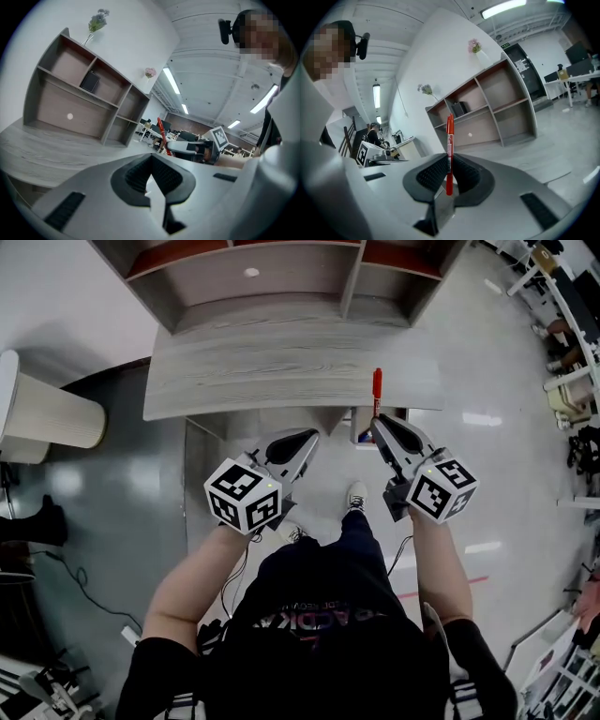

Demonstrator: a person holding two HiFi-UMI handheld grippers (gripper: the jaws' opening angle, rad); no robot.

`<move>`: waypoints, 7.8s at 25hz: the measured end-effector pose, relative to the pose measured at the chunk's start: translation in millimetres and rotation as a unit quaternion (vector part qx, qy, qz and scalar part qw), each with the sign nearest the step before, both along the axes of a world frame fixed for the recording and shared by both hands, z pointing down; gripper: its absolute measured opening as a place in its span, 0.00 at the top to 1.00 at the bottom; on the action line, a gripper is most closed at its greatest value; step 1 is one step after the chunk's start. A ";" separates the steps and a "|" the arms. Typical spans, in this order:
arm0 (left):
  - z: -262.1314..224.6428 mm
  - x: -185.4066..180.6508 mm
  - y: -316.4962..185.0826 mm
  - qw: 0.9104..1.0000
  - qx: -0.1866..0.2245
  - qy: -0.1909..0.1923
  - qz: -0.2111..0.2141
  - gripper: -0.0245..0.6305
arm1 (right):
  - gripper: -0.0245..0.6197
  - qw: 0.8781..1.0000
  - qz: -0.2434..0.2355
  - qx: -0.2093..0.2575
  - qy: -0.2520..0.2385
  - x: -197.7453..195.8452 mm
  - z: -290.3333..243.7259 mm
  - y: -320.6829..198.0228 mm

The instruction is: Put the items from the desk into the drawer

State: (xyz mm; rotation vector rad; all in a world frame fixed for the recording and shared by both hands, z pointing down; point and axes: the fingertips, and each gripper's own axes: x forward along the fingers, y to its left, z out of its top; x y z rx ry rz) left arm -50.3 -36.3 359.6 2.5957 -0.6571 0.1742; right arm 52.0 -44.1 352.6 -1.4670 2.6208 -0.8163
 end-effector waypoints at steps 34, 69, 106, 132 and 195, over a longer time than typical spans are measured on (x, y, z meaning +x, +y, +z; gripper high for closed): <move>90.6 116.4 21.1 0.991 -0.124 -0.050 -0.023 0.96 | 0.88 0.991 -0.053 -0.117 0.031 105.2 115.4 8.5; 186.1 117.9 35.1 0.969 -0.223 -0.053 -0.090 0.96 | 0.88 0.907 -0.222 -0.205 0.294 94.8 297.1 -9.0; 214.9 100.8 34.0 0.963 -0.230 -0.061 -0.122 0.96 | 0.81 0.883 -0.229 -0.237 0.336 95.3 344.6 -14.3; 113.8 76.4 12.3 0.984 -0.138 -0.044 -0.102 0.96 | 0.94 0.975 -0.117 -0.116 0.147 64.6 144.9 -23.4; -2.2 16.2 18.3 0.997 0.001 -0.037 -0.073 0.96 | 0.94 0.976 -0.182 0.005 0.119 -60.4 13.7 28.5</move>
